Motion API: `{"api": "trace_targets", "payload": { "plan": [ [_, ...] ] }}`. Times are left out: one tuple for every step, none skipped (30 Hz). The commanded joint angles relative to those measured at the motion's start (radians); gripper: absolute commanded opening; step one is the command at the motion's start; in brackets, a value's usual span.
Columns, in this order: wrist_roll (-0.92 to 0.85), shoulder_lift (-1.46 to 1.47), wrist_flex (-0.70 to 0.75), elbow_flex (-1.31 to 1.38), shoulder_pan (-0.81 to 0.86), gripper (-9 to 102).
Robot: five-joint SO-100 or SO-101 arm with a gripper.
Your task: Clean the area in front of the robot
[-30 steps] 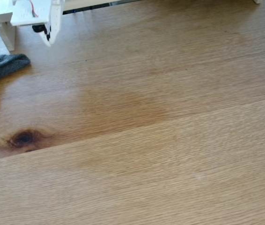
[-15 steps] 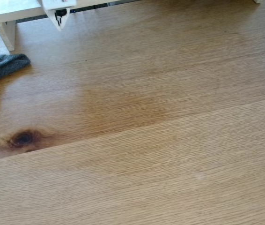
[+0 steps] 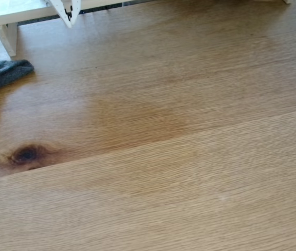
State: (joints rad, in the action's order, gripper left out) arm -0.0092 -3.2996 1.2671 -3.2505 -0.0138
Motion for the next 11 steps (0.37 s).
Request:
{"api": "trace_targets", "payload": {
  "plan": [
    [0.000,-0.006,-0.002,-0.114,-0.008,1],
    [0.000,-0.006,-0.002,-0.114,-0.008,1],
    [0.000,-0.006,-0.002,-0.114,-0.008,1],
    [0.000,-0.006,-0.002,-0.114,-0.008,1],
    [0.000,-0.006,-0.002,-0.112,-0.008,1],
    [0.000,-0.006,-0.002,-0.112,-0.008,1],
    [0.000,-0.006,-0.002,-0.112,-0.008,1],
    [0.000,-0.006,-0.002,-0.112,-0.008,1],
    [0.000,-0.006,-0.002,-0.112,-0.008,1],
    [0.000,-0.006,-0.002,-0.112,-0.008,1],
    [0.000,-0.006,-0.002,-0.112,-0.008,1]
  ]
}}
